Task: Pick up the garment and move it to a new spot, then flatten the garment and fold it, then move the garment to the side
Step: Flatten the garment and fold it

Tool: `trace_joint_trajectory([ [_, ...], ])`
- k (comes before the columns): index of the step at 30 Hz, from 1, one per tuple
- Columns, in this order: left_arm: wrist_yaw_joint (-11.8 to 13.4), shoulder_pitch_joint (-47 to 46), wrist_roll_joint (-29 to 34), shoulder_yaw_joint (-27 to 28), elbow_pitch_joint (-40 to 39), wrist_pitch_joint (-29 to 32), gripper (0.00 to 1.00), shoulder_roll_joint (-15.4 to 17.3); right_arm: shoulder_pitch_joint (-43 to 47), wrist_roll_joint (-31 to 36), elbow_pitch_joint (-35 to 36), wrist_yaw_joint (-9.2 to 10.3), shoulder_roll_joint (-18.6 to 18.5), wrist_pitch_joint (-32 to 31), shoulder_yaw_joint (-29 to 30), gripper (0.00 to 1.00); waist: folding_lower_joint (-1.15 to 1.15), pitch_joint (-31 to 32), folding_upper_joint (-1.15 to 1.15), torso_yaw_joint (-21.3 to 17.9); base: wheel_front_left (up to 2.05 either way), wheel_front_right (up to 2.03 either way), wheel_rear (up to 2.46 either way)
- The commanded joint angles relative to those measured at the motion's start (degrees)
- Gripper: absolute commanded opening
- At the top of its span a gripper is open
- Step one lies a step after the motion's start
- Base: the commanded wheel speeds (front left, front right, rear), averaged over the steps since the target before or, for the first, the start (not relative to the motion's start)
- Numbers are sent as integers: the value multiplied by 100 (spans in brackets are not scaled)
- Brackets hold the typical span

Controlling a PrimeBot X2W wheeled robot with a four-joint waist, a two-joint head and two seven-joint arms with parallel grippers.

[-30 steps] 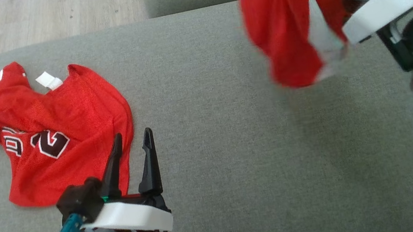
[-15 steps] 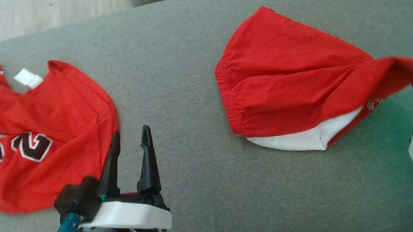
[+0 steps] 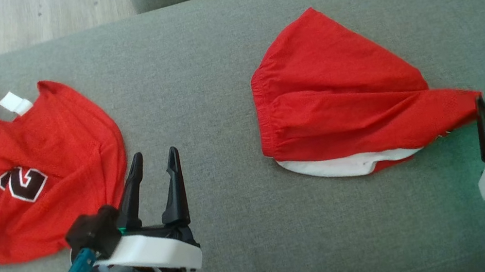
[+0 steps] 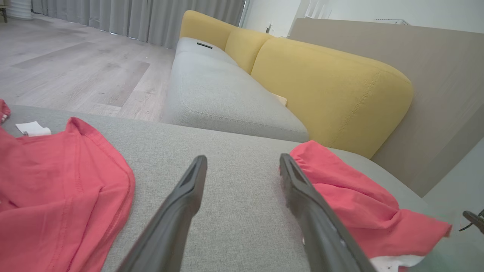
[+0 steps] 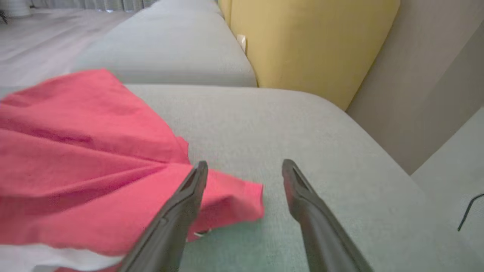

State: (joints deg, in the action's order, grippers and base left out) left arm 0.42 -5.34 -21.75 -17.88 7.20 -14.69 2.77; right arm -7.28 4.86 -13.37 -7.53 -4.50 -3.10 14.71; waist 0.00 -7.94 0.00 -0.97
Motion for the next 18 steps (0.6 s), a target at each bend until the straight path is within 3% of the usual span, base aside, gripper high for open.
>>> trace_joint_trajectory([
  [1, -24, -259, 36, 167, -167, -31, 100, 10, -96, 33, 262, 4, -34, 82, -113, 100, 0, 34, 0, -3, 0, 0, 0],
  [6, -17, -198, -4, 143, -163, -31, 100, 10, -28, -62, 847, 4, 68, 284, -369, 100, 0, 152, 0, 5, 0, 0, 0],
  [10, -8, -152, -28, 134, -185, -31, 100, 10, 206, -284, 1279, 4, 119, 440, -972, 100, 0, 226, 0, 44, 0, 0, 0],
  [18, 12, -114, 1, 176, -247, -31, 100, 10, 508, -644, 1082, 4, 159, 546, -1005, 100, 0, 171, 0, 62, 0, 0, 0],
])
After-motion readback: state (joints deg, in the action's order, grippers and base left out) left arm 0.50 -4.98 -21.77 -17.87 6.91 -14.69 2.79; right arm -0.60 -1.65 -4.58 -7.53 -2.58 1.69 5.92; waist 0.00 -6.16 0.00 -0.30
